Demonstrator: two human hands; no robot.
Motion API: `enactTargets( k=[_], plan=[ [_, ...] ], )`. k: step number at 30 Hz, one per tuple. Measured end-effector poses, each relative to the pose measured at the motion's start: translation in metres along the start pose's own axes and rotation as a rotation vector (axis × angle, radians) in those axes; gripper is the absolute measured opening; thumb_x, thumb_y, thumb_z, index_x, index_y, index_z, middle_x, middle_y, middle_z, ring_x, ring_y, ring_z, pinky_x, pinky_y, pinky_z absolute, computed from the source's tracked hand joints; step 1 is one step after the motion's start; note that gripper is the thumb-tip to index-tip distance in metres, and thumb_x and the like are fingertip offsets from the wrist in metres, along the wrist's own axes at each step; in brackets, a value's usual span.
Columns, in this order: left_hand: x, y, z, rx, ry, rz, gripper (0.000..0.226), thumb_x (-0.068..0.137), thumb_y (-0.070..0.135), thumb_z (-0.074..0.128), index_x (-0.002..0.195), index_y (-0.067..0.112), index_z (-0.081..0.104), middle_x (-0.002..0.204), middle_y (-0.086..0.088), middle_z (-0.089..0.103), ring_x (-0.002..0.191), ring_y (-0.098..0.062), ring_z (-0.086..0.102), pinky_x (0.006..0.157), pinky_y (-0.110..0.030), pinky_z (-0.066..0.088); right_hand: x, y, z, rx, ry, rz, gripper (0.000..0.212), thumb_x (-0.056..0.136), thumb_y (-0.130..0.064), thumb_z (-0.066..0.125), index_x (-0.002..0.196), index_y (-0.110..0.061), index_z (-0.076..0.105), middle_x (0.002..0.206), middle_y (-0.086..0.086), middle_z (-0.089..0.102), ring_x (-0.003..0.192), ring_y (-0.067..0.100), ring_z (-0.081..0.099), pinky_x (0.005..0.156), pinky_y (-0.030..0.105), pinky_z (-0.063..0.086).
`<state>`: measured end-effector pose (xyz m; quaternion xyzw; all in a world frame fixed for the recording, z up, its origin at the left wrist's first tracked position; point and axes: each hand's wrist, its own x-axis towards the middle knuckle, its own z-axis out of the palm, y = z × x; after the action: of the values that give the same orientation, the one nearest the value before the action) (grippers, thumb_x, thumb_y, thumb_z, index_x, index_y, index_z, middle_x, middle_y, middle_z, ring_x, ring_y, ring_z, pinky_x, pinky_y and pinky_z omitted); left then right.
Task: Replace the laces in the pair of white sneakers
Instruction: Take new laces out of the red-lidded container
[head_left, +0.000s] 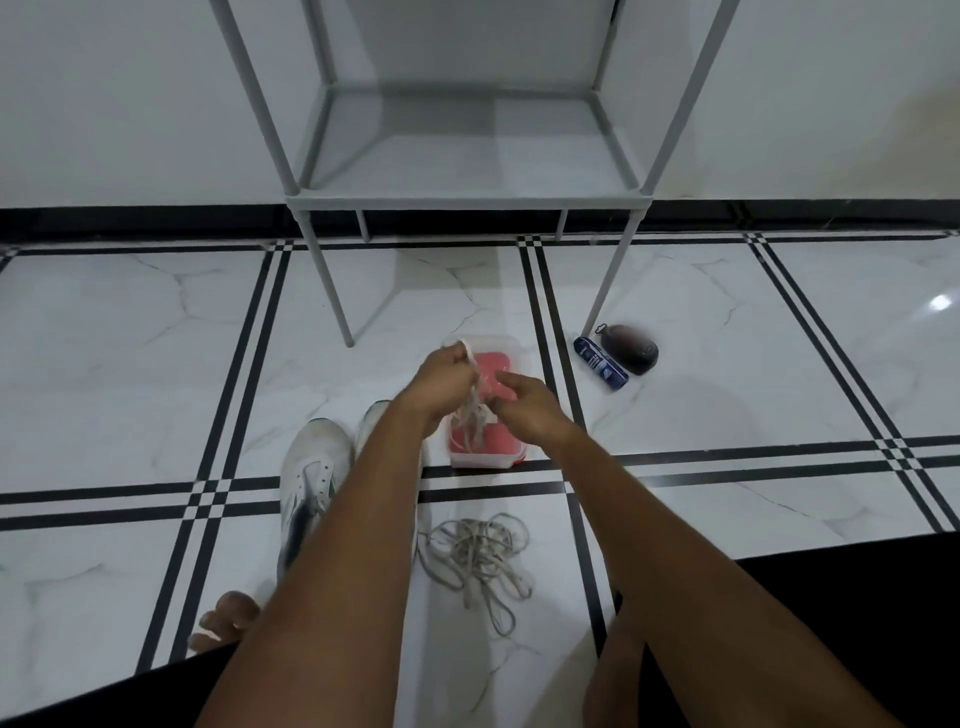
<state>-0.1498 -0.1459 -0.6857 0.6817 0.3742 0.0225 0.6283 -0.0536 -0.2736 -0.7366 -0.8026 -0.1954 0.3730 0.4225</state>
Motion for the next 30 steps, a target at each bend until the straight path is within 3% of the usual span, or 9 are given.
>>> enactTargets(
  k=[2, 4, 7, 10, 12, 16, 20, 25, 30],
  plan=[
    [0.003, -0.015, 0.005, 0.181, 0.01, 0.017, 0.018, 0.097, 0.004, 0.051, 0.091, 0.015, 0.065, 0.094, -0.001, 0.064, 0.089, -0.021, 0.059, 0.08, -0.029, 0.045, 0.0, 0.009, -0.003, -0.195, 0.131, -0.1, 0.05, 0.101, -0.013, 0.062, 0.151, -0.014, 0.058, 0.153, 0.002, 0.058, 0.136, 0.024, 0.059, 0.089, 0.014, 0.05],
    [0.004, -0.034, 0.009, 0.358, 0.122, 0.009, 0.024, 0.095, 0.007, 0.054, 0.109, 0.013, 0.072, 0.111, -0.002, 0.067, 0.105, -0.021, 0.062, 0.089, -0.028, 0.045, -0.002, 0.02, -0.003, -0.264, 0.24, -0.111, 0.046, 0.1, -0.015, 0.063, 0.145, -0.01, 0.062, 0.148, 0.007, 0.062, 0.135, 0.024, 0.059, 0.105, 0.026, 0.046],
    [0.003, -0.065, 0.016, 0.491, 0.203, -0.112, 0.047, 0.095, 0.018, 0.059, 0.139, 0.005, 0.056, 0.14, -0.017, 0.055, 0.127, -0.036, 0.056, 0.106, -0.041, 0.048, -0.007, 0.036, 0.004, -0.29, 0.172, 0.057, 0.054, 0.099, -0.034, 0.066, 0.143, -0.006, 0.054, 0.135, 0.011, 0.063, 0.123, 0.03, 0.064, 0.09, 0.031, 0.049],
    [0.004, -0.09, 0.029, 0.244, 0.137, -0.34, 0.06, 0.101, 0.04, 0.048, 0.148, 0.004, 0.043, 0.148, -0.02, 0.049, 0.129, -0.038, 0.054, 0.107, -0.047, 0.049, -0.007, 0.061, 0.008, -0.389, 0.121, 0.12, 0.035, 0.103, -0.034, 0.057, 0.114, -0.001, 0.065, 0.109, 0.012, 0.068, 0.102, 0.033, 0.069, 0.079, 0.035, 0.054],
    [0.004, -0.099, 0.038, 0.061, 0.097, -0.458, 0.073, 0.103, 0.06, 0.029, 0.152, 0.008, 0.042, 0.151, -0.016, 0.051, 0.131, -0.036, 0.053, 0.112, -0.049, 0.045, -0.004, 0.078, 0.007, -0.262, 0.181, 0.16, 0.035, 0.105, -0.029, 0.049, 0.091, 0.0, 0.063, 0.09, 0.016, 0.072, 0.077, 0.032, 0.075, 0.071, 0.044, 0.064],
    [-0.009, -0.114, 0.053, -0.114, 0.064, -0.546, 0.088, 0.1, 0.076, 0.012, 0.161, 0.017, 0.036, 0.16, -0.011, 0.043, 0.138, -0.033, 0.047, 0.111, -0.047, 0.046, -0.007, 0.095, -0.005, 0.026, 0.234, 0.271, 0.033, 0.107, -0.021, 0.045, 0.096, 0.003, 0.065, 0.081, 0.019, 0.074, 0.059, 0.026, 0.077, 0.06, 0.042, 0.065],
    [-0.011, -0.126, 0.065, -0.404, 0.091, -0.523, 0.067, 0.105, 0.066, 0.031, 0.148, 0.018, 0.053, 0.145, -0.007, 0.058, 0.127, -0.028, 0.056, 0.105, -0.047, 0.051, -0.008, 0.099, -0.013, 0.086, 0.238, 0.272, 0.034, 0.105, -0.016, 0.049, 0.098, 0.01, 0.069, 0.075, 0.018, 0.072, 0.063, 0.027, 0.078, 0.067, 0.046, 0.067],
    [-0.005, -0.127, 0.058, -0.539, 0.141, -0.519, 0.037, 0.103, 0.044, 0.055, 0.121, 0.016, 0.07, 0.108, -0.002, 0.068, 0.076, -0.013, 0.05, 0.063, -0.028, 0.048, -0.008, 0.098, -0.015, 0.025, 0.244, 0.237, 0.033, 0.106, -0.016, 0.05, 0.094, 0.007, 0.07, 0.078, 0.021, 0.076, 0.064, 0.026, 0.078, 0.07, 0.047, 0.067],
    [0.006, -0.134, 0.056, -0.179, 0.219, -0.451, 0.037, 0.1, 0.042, 0.059, 0.115, 0.01, 0.071, 0.105, -0.003, 0.074, 0.087, -0.025, 0.065, 0.073, -0.035, 0.057, -0.008, 0.1, -0.022, -0.029, 0.225, 0.208, 0.031, 0.105, -0.016, 0.053, 0.093, 0.005, 0.072, 0.073, 0.015, 0.077, 0.063, 0.022, 0.078, 0.074, 0.048, 0.067]
  ],
)
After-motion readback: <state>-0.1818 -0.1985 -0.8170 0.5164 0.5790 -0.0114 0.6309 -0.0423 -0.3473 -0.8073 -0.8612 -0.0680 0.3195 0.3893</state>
